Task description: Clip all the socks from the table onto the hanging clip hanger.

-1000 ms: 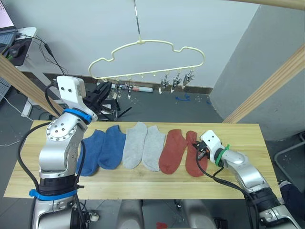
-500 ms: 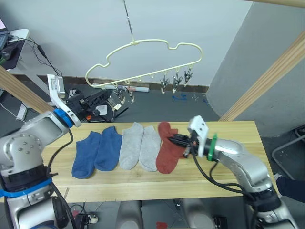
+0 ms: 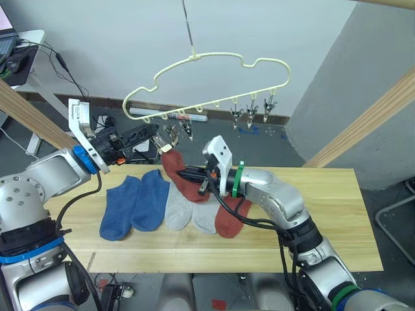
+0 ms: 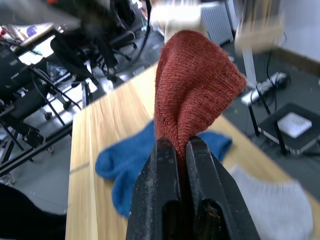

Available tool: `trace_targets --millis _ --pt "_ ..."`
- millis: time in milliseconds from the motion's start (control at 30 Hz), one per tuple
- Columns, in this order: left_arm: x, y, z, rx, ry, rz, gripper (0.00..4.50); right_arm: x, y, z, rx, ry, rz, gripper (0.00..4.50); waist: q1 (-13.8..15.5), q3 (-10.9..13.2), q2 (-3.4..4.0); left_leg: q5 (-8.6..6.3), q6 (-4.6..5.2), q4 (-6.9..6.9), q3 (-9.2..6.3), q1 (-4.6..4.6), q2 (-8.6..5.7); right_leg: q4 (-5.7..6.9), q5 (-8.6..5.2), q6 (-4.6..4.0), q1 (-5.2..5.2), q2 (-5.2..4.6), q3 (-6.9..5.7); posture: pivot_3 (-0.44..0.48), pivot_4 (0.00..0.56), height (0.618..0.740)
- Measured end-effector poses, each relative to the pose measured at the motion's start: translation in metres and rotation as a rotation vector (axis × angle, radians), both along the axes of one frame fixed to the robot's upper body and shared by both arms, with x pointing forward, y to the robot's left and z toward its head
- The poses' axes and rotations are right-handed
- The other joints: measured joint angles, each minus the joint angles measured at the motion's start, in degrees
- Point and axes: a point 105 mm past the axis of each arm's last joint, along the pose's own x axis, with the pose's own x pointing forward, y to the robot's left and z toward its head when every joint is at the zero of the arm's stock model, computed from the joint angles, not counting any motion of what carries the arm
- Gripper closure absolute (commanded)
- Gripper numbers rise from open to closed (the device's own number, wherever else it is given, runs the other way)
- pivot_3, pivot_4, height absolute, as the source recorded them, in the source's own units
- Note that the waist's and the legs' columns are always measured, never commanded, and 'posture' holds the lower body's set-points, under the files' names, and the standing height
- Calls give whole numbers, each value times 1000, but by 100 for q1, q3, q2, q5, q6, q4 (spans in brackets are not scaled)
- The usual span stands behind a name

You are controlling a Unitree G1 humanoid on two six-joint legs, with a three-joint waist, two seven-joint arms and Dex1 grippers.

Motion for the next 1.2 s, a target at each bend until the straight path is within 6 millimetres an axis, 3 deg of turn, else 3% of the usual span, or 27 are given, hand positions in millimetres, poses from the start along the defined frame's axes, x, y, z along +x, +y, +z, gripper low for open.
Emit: trace_targets --millis 267,367,600,767,967,1033,1200 --pt "-3 3 2 3 -19 11 4500 2 1 10 49 18 2 4460 12 0 1 1 0 0 -36 -4 -1 7 -4 1 5 1 -27 113 345 740" --pt "-3 3 3 11 -42 20 3741 1 3 11 54 22 10 4500 18 0 1 1 -1 0 -38 -6 -1 7 -4 1 6 1 -29 115 346 740" --pt "-3 12 0 55 -40 63 1482 -4 7 10 63 53 27 4500 47 1 2 1 0 -1 -43 -9 -1 6 -4 1 4 1 -34 109 346 740" --pt "0 23 3 83 -65 126 1449 -24 32 12 143 192 88 3010 54 2 3 1 0 -1 -46 -11 0 5 -4 -1 5 0 -38 112 343 740" --pt "-11 27 -19 228 -40 148 1449 -19 32 3 107 195 34 1017 113 2 3 1 -1 -3 -48 -13 0 4 -15 11 4 -5 -43 118 342 740" --pt "-17 21 -24 275 -55 132 1449 -14 23 -12 20 151 -9 158 132 3 4 1 -1 -3 -44 -13 -2 3 -16 11 5 -6 -40 117 343 740" --pt "-25 0 -28 324 -99 104 1449 -8 -6 -33 -50 132 -84 57 184 3 4 1 -1 -1 -44 -16 -4 1 -16 12 7 -8 -40 117 343 740"
